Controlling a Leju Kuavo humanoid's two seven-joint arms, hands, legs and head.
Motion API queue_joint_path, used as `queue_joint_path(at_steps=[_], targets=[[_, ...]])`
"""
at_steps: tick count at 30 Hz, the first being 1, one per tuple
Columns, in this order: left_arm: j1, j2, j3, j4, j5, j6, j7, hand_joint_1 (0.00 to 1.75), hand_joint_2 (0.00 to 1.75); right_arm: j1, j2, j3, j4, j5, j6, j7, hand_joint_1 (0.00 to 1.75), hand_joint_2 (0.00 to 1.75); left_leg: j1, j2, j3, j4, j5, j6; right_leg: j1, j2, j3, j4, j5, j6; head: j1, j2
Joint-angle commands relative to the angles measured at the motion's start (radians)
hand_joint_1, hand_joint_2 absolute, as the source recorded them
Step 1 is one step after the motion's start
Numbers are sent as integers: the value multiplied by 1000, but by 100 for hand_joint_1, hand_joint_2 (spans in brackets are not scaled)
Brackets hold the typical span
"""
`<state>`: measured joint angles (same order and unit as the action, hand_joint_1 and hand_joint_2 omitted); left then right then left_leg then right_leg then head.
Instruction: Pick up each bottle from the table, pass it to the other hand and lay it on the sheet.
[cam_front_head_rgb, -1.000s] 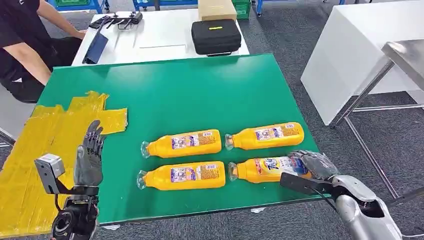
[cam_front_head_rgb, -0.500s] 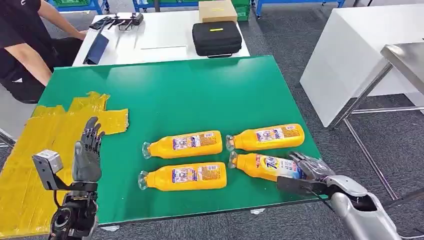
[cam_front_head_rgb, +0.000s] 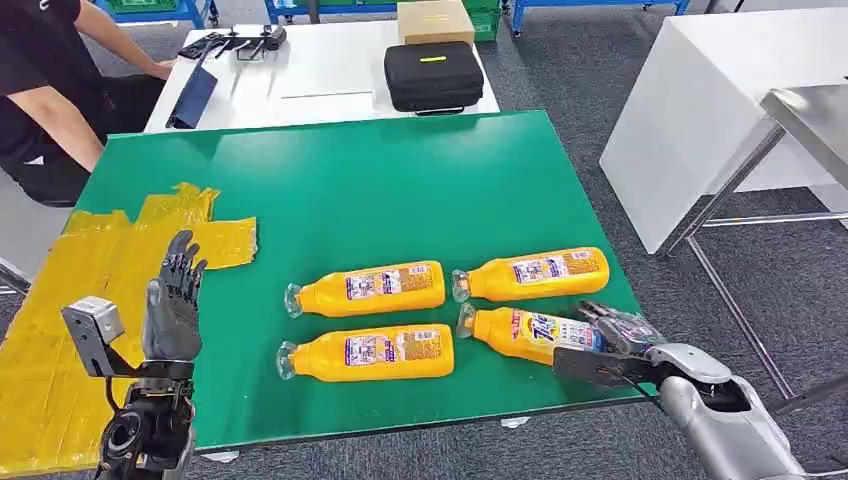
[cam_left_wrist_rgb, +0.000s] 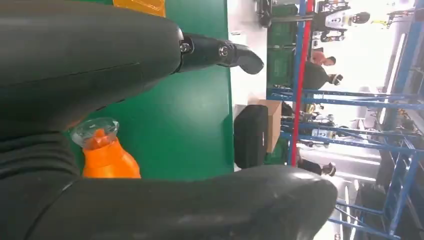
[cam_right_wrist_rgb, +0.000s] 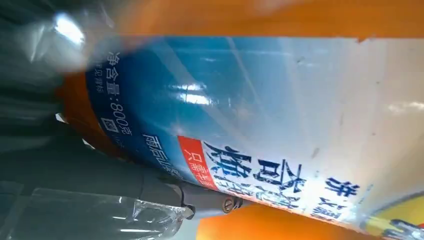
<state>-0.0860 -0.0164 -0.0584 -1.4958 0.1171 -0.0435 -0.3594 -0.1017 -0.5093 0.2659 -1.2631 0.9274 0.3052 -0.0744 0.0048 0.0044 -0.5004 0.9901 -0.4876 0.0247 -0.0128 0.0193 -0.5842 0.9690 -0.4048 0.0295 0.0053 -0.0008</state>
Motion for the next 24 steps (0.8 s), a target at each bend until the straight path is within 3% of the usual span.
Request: queue_joint_path(at_steps=[1,6,10,14,17,20,24], targets=[[-27,25,-13,71,7,1,5,0,0,117,23,14,10,-48,11,9,175,175,2,-6,1,-2,1,-1,2,-6,4,-4,0,-1,0,0],[-33,22,-18,103,8,-12,-21,0,0,229,-63,-87,-155,-176,27,-31,175,175,1,-9,1,-2,0,-1,2,-10,5,-3,-2,0,0,0],[-22,15,-2,87,6,-13,-22,0,0,356,-66,-238,-352,-221,29,-28,175,175,1,-16,0,-1,0,-1,1,-16,5,-2,-7,3,0,0],[-1,10,15,66,0,-20,-22,0,0,392,-21,-337,-431,-210,21,-37,175,175,0,-12,-2,-2,-2,0,-1,-12,4,-1,-6,3,0,0],[37,1,36,28,-14,-25,-26,0,0,452,82,-455,-557,-179,-16,-81,175,175,0,-10,-6,-2,-2,0,-1,-11,-1,-1,-6,3,0,0],[34,-5,56,29,-26,-36,-30,0,0,419,147,-604,-627,-236,46,-175,175,175,0,-9,-11,-1,-2,0,-3,-9,-7,0,-5,3,0,0],[14,-17,59,33,-29,-40,-27,0,0,351,190,-794,-670,-275,81,-216,175,175,-1,-10,-15,0,-1,1,-3,-10,-11,1,-5,4,0,0]])
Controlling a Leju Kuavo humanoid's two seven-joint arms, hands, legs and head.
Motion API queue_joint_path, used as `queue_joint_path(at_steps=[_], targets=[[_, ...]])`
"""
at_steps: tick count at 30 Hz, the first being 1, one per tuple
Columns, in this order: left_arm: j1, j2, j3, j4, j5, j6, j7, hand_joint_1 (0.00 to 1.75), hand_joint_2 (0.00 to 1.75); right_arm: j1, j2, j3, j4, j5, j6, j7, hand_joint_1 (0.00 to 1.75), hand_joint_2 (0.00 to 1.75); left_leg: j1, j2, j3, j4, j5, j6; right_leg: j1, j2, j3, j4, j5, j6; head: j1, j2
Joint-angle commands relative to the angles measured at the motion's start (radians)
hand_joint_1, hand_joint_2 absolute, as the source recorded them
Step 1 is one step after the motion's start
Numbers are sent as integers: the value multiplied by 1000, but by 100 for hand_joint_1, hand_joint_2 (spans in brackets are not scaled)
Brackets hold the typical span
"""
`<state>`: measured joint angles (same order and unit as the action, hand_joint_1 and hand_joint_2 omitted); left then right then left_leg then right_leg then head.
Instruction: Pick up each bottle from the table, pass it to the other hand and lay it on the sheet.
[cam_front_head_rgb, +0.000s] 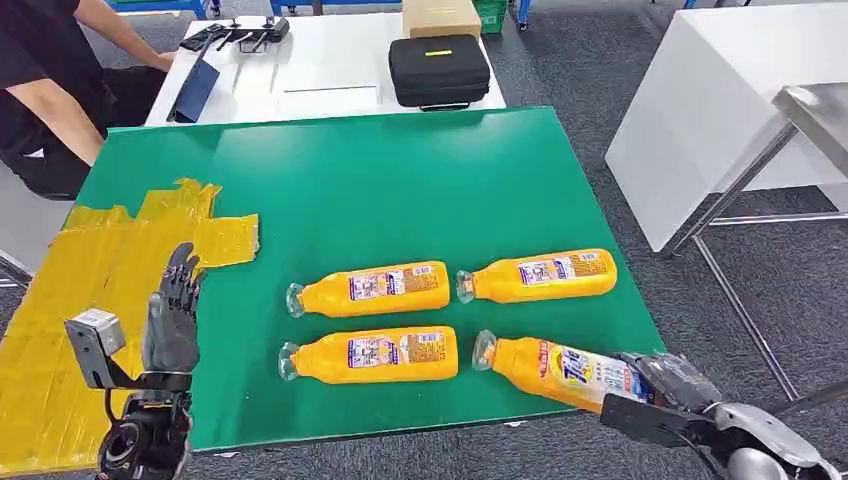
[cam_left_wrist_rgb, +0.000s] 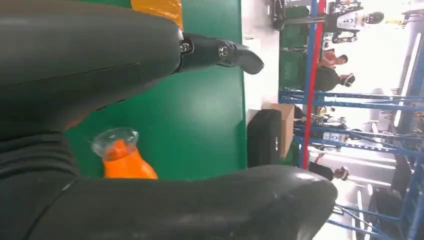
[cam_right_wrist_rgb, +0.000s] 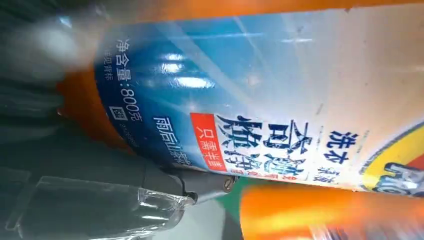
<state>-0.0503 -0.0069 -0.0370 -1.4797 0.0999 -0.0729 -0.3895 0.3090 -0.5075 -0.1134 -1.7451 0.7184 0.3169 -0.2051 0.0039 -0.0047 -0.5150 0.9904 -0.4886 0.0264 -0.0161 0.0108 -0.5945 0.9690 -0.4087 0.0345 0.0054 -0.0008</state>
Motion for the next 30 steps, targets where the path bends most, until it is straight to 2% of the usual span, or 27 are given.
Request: queue_joint_path(at_steps=[1,3,5,7,8,10,11,12,14,15,17,19,20,21,23,24,25,26,28,30], targets=[[-21,-31,36,13,-12,-10,3,0,0,-67,195,-434,-191,-72,74,-87,175,175,0,-1,1,0,-1,-1,0,-2,1,0,-1,-1,-1,0],[-12,-41,38,-4,13,-36,14,0,0,-110,253,-473,-189,-100,66,-112,175,175,0,-1,2,-1,0,-1,0,-3,2,-1,-1,-1,0,0],[-16,-51,27,-6,60,-93,28,0,0,-148,286,-425,-159,-148,21,-147,175,175,0,0,2,-1,0,-1,1,-2,3,-2,0,-1,0,0],[-22,-53,19,3,60,-94,28,0,0,-152,282,-368,-140,-144,-30,-135,175,175,1,2,4,-3,-1,-1,2,0,5,-4,0,-2,0,0],[-31,-51,12,12,59,-95,28,0,175,-177,295,-330,-117,-159,-52,-145,175,175,1,2,2,-2,0,-1,1,1,3,-3,0,-1,0,0],[-64,-46,-4,39,67,-99,35,0,175,-240,279,-214,-36,-136,-119,-128,175,175,1,3,3,-2,0,-1,2,2,3,-3,1,-2,0,0],[-86,-46,-10,56,76,-107,40,0,175,-308,282,-153,29,-117,-150,-130,175,175,2,5,5,-3,0,-2,2,3,5,-4,2,-2,-1,0],[-122,-45,-21,84,87,-109,50,0,175,-424,288,-62,145,-106,-177,-113,175,175,2,5,6,-4,0,-2,2,4,6,-5,2,-3,0,0],[-161,-45,-32,116,100,-108,63,0,175,-538,284,45,266,-132,-223,-94,175,175,2,8,2,-1,0,-1,2,7,2,-3,3,-1,-1,0],[-195,-44,-41,149,123,-118,73,0,175,-637,313,112,370,-170,-234,-110,175,175,3,13,4,-3,1,-1,3,11,3,-5,5,-2,0,0],[-235,-45,-53,199,169,-133,86,0,175,-754,353,203,502,-194,-286,-99,175,175,3,18,5,-3,2,-2,3,16,2,-5,8,-2,0,0],[-265,-45,-81,238,187,-125,84,0,175,-837,408,256,605,-186,-343,-93,175,175,2,19,5,-3,3,-2,2,17,1,-4,10,-3,0,0],[-276,-52,-90,252,199,-121,88,0,175,-878,427,290,654,-202,-345,-84,175,175,2,16,3,-2,5,-2,2,15,0,-2,9,-2,-1,0],[-289,-58,-105,263,210,-116,93,0,175,-935,458,322,726,-217,-375,-85,175,175,3,20,5,-4,6,-4,3,18,0,-5,13,-4,0,0],[-291,-57,-117,262,216,-106,94,0,175,-955,463,348,752,-228,-395,-80,175,175,1,13,1,-1,9,-2,1,12,-1,-1,10,-3,-1,0],[-289,-56,-119,259,218,-104,94,0,175,-953,457,353,748,-233,-398,-79,175,175,2,15,2,-1,9,-4,2,13,-2,-1,11,-4,0,0],[-286,-52,-123,254,221,-100,94,0,175,-945,446,359,736,-242,-400,-78,175,175,1,11,1,-1,10,-4,2,9,-2,-1,10,-4,0,0],[-287,-57,-120,253,234,-101,98,0,175,-961,462,362,755,-247,-397,-77,175,175,2,10,2,-2,10,-4,3,9,-1,-1,9,-4,-1,0],[-299,-67,-123,256,258,-95,111,0,175,-1033,537,373,860,-235,-415,-69,175,175,2,7,2,-2,10,-4,4,6,0,-1,8,-4,0,0],[-308,-75,-135,260,279,-93,121,0,175,-1087,611,402,968,-215,-443,-74,175,175,2,10,1,0,9,-4,3,9,-3,1,9,-4,0,0]])
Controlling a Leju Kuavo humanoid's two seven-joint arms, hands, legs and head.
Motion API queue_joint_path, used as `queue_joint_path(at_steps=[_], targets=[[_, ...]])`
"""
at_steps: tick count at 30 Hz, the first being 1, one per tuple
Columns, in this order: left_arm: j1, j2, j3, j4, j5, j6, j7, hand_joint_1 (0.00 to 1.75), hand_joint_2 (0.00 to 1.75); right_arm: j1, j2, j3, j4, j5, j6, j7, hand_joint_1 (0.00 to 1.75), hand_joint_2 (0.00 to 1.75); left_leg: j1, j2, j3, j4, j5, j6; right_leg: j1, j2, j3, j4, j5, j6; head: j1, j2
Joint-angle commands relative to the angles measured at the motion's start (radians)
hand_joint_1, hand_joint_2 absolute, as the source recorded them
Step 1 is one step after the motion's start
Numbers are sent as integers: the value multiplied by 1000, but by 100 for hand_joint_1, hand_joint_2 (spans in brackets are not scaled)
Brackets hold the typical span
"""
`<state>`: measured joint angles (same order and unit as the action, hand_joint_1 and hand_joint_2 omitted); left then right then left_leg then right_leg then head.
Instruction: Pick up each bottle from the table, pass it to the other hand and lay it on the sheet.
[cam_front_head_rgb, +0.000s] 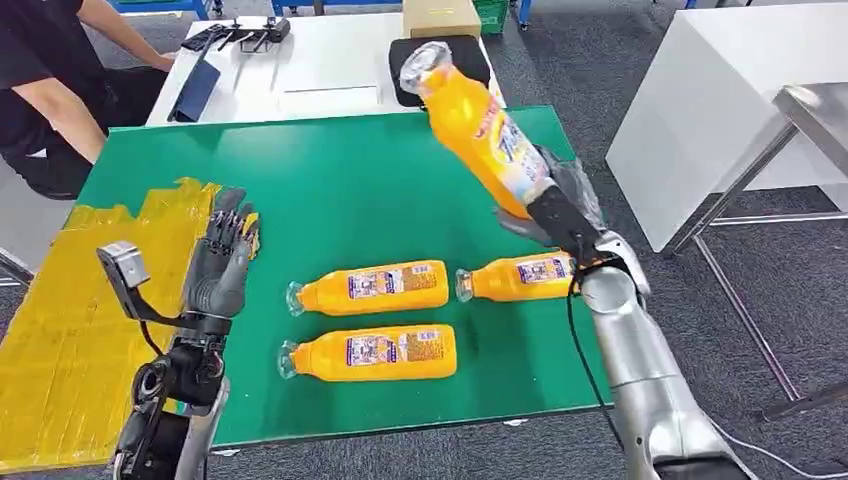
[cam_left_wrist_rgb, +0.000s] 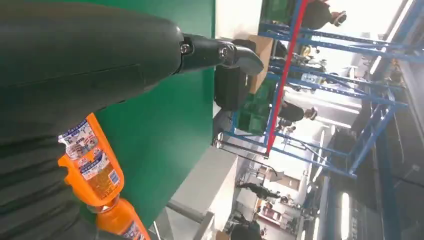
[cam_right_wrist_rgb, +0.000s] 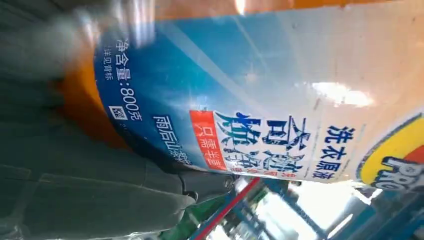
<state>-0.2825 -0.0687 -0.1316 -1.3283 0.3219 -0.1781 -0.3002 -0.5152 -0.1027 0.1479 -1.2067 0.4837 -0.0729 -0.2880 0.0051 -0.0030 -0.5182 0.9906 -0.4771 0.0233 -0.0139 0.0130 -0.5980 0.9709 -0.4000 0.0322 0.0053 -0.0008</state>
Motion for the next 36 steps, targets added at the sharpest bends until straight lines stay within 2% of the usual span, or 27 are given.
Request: queue_joint_path(at_steps=[1,5,8,18,28,36], targets=[[-79,-16,-47,110,63,13,34,0,175,-278,231,160,470,35,-65,10,175,175,1,7,2,0,-2,-1,1,6,0,0,0,-1,0,0],[-97,-27,-64,109,80,16,36,0,175,-315,285,205,569,53,-70,17,175,175,1,7,1,-1,-1,-1,1,5,-2,0,0,-2,0,0],[-106,-27,-70,112,88,16,37,0,175,-324,302,222,616,57,-56,19,175,175,1,2,-2,0,-1,-1,2,0,-3,0,-1,-1,0,0],[-127,-38,-104,113,163,-33,50,0,175,-345,361,288,755,113,-65,43,175,175,-1,-1,-4,0,-1,-1,1,-2,-4,0,-1,-1,0,0],[-129,-29,-123,123,199,-54,52,0,175,-347,372,293,782,117,-66,38,175,175,0,-1,-3,0,-1,-1,1,-2,-3,0,-1,-1,0,0],[-170,-38,-138,222,252,-35,48,0,175,-308,430,414,755,216,-94,16,175,175,1,-1,-1,-1,-1,-2,3,-3,-1,-1,-2,-2,0,0]])
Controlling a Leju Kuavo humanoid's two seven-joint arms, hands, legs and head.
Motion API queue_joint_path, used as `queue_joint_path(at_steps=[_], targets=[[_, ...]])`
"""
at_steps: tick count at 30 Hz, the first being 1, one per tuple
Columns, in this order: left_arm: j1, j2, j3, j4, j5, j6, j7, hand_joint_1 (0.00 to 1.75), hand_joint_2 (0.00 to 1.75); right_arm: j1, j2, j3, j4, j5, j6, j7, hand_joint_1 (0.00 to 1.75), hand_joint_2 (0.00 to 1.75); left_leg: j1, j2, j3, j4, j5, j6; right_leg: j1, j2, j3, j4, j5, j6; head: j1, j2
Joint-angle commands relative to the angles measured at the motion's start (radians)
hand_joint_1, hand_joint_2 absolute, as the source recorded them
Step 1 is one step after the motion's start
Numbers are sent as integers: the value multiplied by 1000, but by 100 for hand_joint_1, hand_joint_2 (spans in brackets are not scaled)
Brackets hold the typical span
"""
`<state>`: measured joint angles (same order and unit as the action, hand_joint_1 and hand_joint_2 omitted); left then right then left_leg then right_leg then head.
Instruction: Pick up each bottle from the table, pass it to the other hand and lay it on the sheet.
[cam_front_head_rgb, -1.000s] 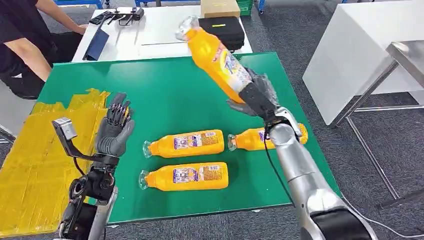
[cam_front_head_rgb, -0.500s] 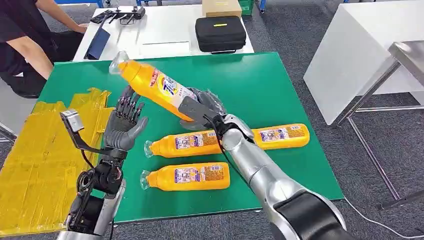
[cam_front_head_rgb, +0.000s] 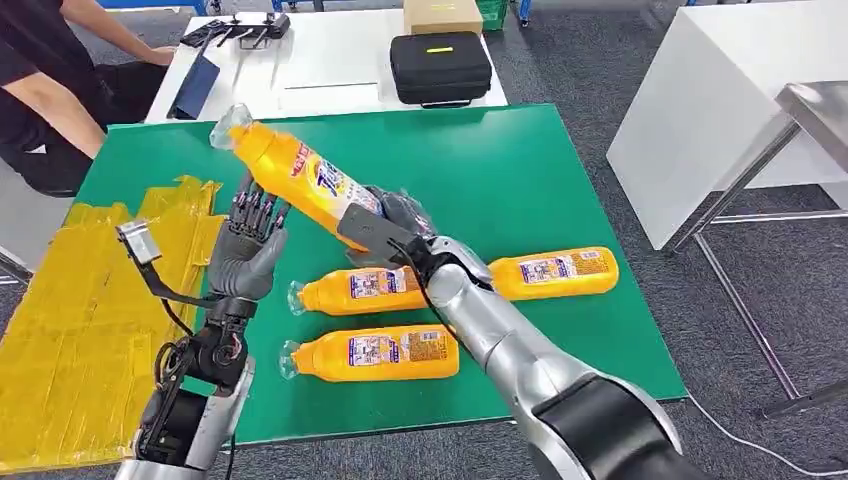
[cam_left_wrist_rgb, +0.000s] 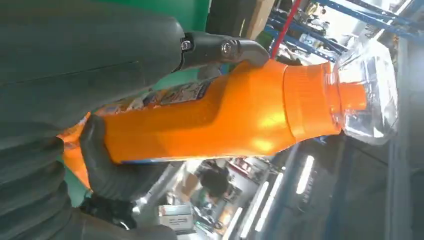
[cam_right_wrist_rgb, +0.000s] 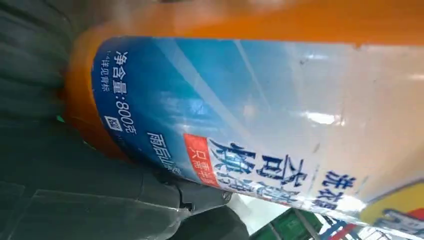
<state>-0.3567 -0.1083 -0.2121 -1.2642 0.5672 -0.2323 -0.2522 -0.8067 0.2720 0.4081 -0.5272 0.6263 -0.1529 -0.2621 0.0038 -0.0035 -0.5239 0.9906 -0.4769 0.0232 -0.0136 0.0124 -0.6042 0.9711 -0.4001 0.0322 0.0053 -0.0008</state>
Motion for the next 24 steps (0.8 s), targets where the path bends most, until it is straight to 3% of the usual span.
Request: queue_joint_path(at_steps=[1,12,19,20,21,24], targets=[[-110,8,-73,175,-47,72,-17,0,175,-4,62,182,55,92,-22,-1,175,175,1,-1,2,-1,-1,-1,1,-2,3,-1,-1,-1,0,0],[-144,12,-73,217,-118,171,-19,0,175,35,77,304,-48,138,7,45,175,175,1,-2,2,0,-1,-1,2,-3,2,-1,-1,-1,0,0],[-91,37,-30,108,-148,203,-20,0,175,39,76,377,-47,115,45,85,175,175,1,0,2,-1,-1,-1,2,-1,2,-1,-1,-1,0,0],[-79,39,-24,86,-145,200,-14,7,175,49,70,379,-50,110,44,80,175,175,2,1,3,-1,-2,-2,3,-1,3,-1,-2,-2,0,0],[-71,37,-19,73,-141,197,-10,148,175,55,66,379,-50,106,40,78,175,175,2,1,2,-1,-1,-1,3,0,2,-1,-1,-2,0,0],[-69,37,-18,69,-141,197,-10,148,175,57,64,380,-50,105,38,77,175,175,2,-1,1,-1,-1,-1,3,-2,2,-1,-1,-1,0,0]])
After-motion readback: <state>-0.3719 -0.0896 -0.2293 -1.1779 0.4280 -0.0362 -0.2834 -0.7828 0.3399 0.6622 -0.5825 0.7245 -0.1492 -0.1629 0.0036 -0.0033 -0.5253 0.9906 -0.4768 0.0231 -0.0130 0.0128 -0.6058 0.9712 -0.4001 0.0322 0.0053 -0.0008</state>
